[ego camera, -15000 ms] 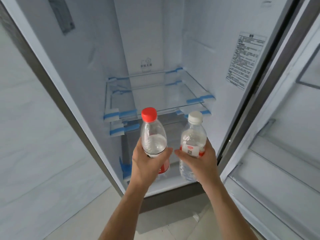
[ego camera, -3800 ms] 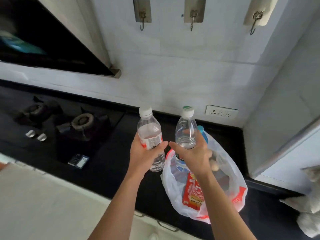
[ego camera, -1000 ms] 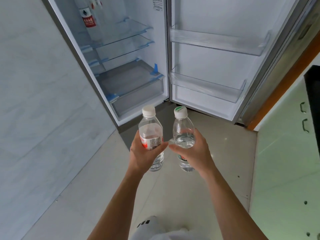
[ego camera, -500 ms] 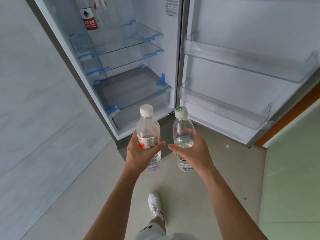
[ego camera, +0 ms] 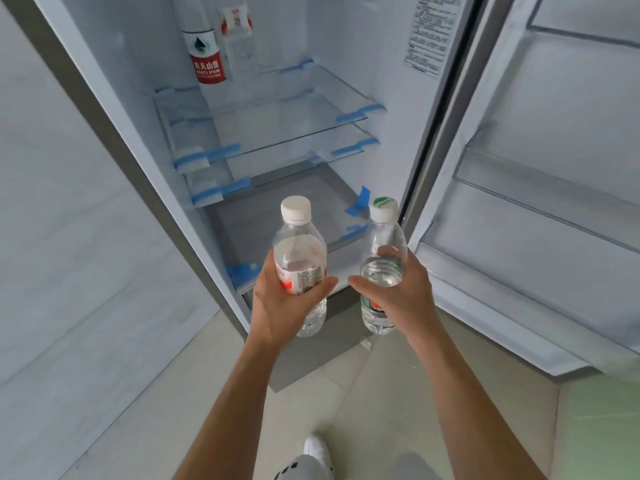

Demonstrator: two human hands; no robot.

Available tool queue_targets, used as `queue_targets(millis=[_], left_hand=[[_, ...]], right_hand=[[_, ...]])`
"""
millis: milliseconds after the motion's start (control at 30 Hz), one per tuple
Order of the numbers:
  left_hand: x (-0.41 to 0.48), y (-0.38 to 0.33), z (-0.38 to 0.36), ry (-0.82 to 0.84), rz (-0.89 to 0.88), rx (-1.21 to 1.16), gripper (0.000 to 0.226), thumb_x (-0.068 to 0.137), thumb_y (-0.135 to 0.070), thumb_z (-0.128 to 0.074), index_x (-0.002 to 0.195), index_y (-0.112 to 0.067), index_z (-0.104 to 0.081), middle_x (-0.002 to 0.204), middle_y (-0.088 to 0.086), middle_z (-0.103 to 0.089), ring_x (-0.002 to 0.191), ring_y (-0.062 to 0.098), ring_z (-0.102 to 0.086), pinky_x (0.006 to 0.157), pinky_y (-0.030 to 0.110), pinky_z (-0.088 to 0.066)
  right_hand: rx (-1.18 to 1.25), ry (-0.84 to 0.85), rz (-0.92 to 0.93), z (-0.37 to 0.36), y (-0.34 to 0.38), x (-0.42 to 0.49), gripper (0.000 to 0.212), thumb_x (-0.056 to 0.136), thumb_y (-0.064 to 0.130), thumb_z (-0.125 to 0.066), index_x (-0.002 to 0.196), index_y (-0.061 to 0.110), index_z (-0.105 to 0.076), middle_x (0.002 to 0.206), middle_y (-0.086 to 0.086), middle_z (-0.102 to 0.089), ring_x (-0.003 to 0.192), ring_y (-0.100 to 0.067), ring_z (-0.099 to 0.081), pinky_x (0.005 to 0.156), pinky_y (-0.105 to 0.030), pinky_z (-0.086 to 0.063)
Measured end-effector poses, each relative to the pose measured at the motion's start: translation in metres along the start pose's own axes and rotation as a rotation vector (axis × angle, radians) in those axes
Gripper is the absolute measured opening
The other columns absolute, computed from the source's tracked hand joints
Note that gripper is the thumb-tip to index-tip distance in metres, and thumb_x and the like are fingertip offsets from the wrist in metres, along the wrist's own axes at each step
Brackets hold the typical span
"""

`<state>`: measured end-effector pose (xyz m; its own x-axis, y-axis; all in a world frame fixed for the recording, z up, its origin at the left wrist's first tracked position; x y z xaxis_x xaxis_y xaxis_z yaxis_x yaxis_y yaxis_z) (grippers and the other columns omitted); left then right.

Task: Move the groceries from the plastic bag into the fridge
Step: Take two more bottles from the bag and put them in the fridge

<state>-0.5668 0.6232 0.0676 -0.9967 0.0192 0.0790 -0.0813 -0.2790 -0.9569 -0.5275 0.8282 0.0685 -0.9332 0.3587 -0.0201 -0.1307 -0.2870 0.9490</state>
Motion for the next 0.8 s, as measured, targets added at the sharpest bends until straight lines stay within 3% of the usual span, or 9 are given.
queue_targets(millis=[133,233,400,567,667,800], left_hand=[[0.026,-0.001,0.001,-0.017,0.021,-0.025,0.070,0.058,-0.054,-0.083,0.116,-0.023,-0.058,0.097,-0.005,-0.071,0.089,0.015,-0.070,0.081,0.038,-0.061],[0.043,-0.001,0.000,-0.044,0.035,-0.033,0.062,0.063,-0.043,-0.089,0.113,-0.023,-0.058,0.093,-0.007,-0.071,0.085,0.010,-0.070,0.078,0.032,-0.060],[0.063,-0.014,0.004,-0.080,0.013,-0.066,0.066,0.056,-0.058,-0.080,0.110,-0.025,-0.060,0.090,-0.011,-0.071,0.085,0.010,-0.070,0.075,0.028,-0.058],[0.096,-0.065,0.019,-0.138,-0.105,-0.086,0.058,0.058,-0.051,-0.080,0.102,-0.016,-0.064,0.084,-0.007,-0.072,0.080,0.012,-0.071,0.071,0.023,-0.057],[0.120,-0.095,0.028,-0.183,-0.161,-0.114,0.061,0.059,-0.050,-0.082,0.103,-0.012,-0.066,0.088,0.000,-0.073,0.084,0.018,-0.071,0.076,0.031,-0.058],[0.154,-0.127,0.040,-0.250,-0.214,-0.155,0.062,0.059,-0.047,-0.082,0.105,-0.009,-0.066,0.090,0.002,-0.074,0.085,0.018,-0.072,0.074,0.027,-0.058]], right_hand=[[0.010,0.054,0.009,-0.014,0.006,0.023,0.049,0.068,0.025,-0.091,0.107,0.022,-0.061,0.089,0.005,-0.070,0.080,-0.001,-0.068,0.065,-0.008,-0.048],[0.017,0.085,0.023,-0.023,0.009,0.042,0.047,0.068,0.025,-0.091,0.104,0.025,-0.061,0.088,0.006,-0.070,0.081,-0.003,-0.069,0.066,-0.009,-0.050],[0.040,0.115,0.056,-0.032,0.018,0.079,0.053,0.066,0.026,-0.092,0.106,0.033,-0.059,0.096,0.010,-0.069,0.088,-0.002,-0.067,0.078,-0.021,-0.052],[0.107,0.119,0.139,-0.030,0.064,0.123,0.057,0.066,0.024,-0.092,0.112,0.030,-0.058,0.100,0.009,-0.068,0.089,0.001,-0.066,0.072,-0.011,-0.051],[0.148,0.102,0.212,-0.023,0.101,0.144,0.054,0.064,0.027,-0.092,0.106,0.035,-0.059,0.095,0.015,-0.069,0.089,0.000,-0.066,0.072,-0.010,-0.050],[0.207,0.098,0.287,-0.014,0.145,0.174,0.048,0.064,0.026,-0.092,0.098,0.039,-0.059,0.094,0.021,-0.069,0.087,0.001,-0.067,0.074,-0.016,-0.051]])
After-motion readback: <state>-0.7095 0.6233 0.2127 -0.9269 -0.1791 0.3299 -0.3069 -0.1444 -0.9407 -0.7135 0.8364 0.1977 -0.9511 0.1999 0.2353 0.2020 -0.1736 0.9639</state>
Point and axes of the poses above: each hand's wrist, its own x-axis towards the middle knuckle, its own z-axis out of the back of the hand, y = z × x, the point moved 5 cm from there along x, towards the middle knuckle
